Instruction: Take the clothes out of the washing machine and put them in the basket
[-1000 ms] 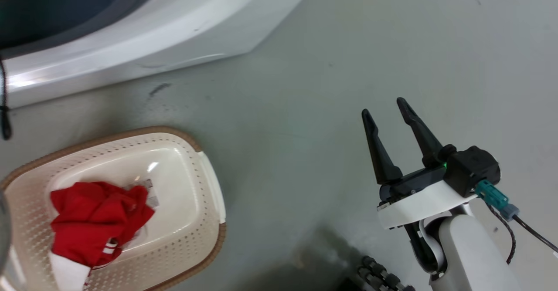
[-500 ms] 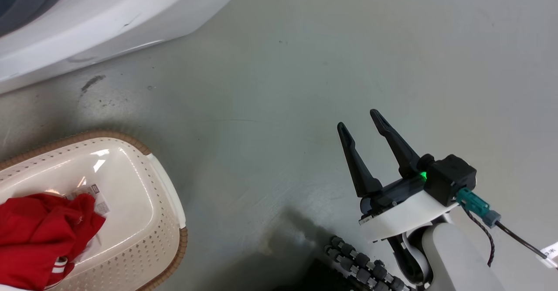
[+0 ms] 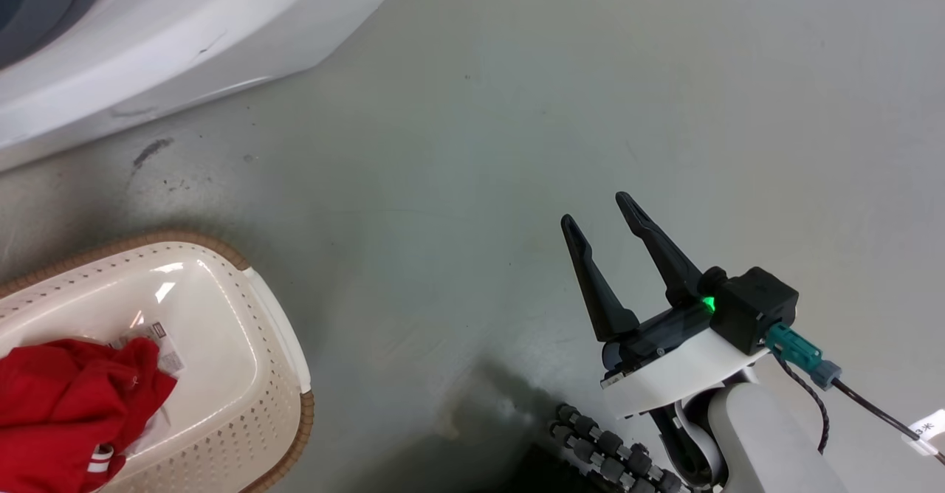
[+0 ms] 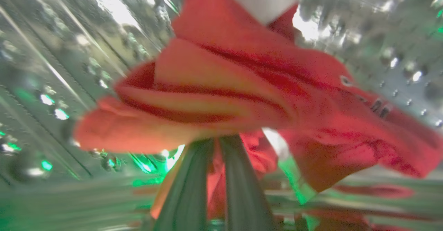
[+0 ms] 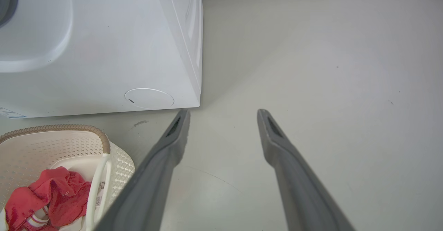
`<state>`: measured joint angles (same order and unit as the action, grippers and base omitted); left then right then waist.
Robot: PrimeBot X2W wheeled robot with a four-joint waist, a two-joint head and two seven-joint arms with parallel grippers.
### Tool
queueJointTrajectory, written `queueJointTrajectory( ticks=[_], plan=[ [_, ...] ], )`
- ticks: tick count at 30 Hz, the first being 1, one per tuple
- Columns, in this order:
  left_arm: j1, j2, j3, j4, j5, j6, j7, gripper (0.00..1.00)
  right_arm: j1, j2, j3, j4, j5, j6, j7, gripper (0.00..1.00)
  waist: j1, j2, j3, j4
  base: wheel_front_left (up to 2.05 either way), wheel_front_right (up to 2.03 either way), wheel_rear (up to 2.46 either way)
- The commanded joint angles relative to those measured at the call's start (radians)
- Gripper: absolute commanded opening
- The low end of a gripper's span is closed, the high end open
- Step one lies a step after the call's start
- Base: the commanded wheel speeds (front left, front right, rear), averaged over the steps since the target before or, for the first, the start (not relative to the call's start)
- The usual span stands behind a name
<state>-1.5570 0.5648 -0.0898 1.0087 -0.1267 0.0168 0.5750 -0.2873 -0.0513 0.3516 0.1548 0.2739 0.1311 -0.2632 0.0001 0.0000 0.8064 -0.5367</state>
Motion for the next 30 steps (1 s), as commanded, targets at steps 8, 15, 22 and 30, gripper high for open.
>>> queueJointTrajectory(
  ticks=[8,15,22,30],
  plan=[
    [0.160,0.001,-0.012,-0.133,-0.003,0.009,-0.282,0.00,-0.021,0.002,-0.029,0.019,-0.016,-0.001,-0.002,1.00,-0.0001,0.0000,-0.098,0.034,0.00,0.00,0.00],
    [0.306,-0.063,0.019,-0.102,-0.055,0.034,-0.490,0.00,-0.003,0.001,-0.073,0.052,-0.061,-0.001,-0.002,1.00,-0.0001,0.0000,-0.232,0.092,0.00,0.00,0.00],
    [0.422,-0.117,0.041,-0.038,-0.103,0.020,-0.641,0.00,0.031,0.001,-0.110,0.092,-0.104,-0.001,-0.002,1.00,-0.0001,0.0000,-0.357,0.141,0.00,0.00,0.00],
    [0.561,-0.187,0.048,0.043,-0.149,-0.016,-0.781,0.00,0.084,0.001,-0.162,0.103,-0.144,-0.001,0.026,1.00,-0.0001,0.0000,-0.501,0.203,0.00,0.00,0.00]
  ],
)
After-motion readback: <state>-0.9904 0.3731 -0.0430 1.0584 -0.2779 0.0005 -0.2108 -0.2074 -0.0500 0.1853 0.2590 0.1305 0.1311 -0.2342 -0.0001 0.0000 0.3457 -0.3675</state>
